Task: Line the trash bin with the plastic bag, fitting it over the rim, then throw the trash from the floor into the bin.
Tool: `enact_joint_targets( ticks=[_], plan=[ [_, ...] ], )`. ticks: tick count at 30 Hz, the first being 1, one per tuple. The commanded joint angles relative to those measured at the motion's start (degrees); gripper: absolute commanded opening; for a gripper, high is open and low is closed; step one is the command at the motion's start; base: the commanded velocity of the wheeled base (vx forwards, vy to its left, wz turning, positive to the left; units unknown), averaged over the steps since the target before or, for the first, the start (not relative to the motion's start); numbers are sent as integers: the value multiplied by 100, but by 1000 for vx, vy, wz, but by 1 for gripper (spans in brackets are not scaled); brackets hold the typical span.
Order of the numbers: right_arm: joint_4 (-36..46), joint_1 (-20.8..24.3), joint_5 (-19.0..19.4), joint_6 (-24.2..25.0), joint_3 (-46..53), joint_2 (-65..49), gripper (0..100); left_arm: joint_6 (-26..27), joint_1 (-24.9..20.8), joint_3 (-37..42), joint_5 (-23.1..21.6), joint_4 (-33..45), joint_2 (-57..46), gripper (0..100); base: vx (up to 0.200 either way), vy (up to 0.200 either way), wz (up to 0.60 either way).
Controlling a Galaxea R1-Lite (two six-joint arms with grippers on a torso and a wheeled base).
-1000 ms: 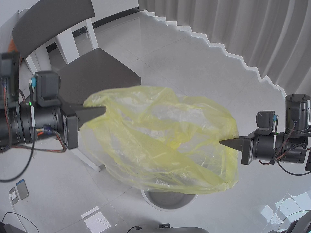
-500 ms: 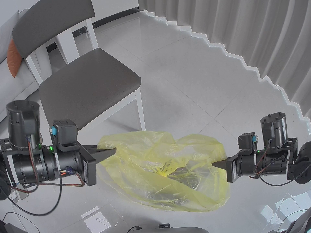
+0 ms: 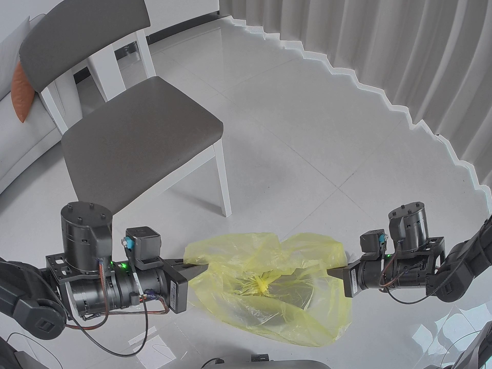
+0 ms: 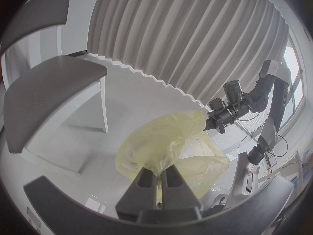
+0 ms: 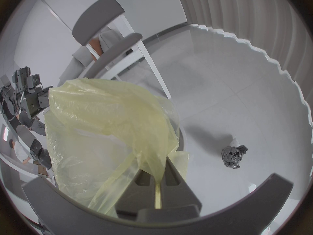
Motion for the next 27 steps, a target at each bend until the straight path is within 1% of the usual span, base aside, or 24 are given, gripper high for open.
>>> enact_joint_targets(
  ticks=[1, 5, 7, 13, 15, 18, 25, 27],
  plan=[
    [-131, -138, 96, 5, 105, 606, 0, -136, -97, 181, -3, -343, 722, 0, 0, 0, 0],
    [-139, -288, 465, -3, 167, 615, 0, -320, -133, 189, -12, -677, 960, 0, 0, 0, 0],
    [-148, -349, 544, -12, 167, 632, 0, -329, -133, 198, -12, -800, 1118, 0, 0, 0, 0],
    [-254, -455, 588, -188, 176, 808, 0, -329, -133, 198, -3, -1028, 1469, 0, 0, 0, 0],
    [-254, -490, 702, -223, 158, 879, 0, -329, -133, 189, -3, -1037, 1584, 0, 0, 0, 0],
    [-262, -569, 764, -249, 114, 1045, 0, -338, -97, 198, -3, -1055, 1715, 0, 0, 0, 0],
    [-781, -692, 817, -276, 88, 1494, 0, -611, -80, 251, 41, -1503, 2032, 0, 0, 0, 0],
    [-816, -692, 817, -337, 140, 1520, 0, -646, -115, 444, 41, -1547, 1988, 0, 0, 0, 0]
  ],
)
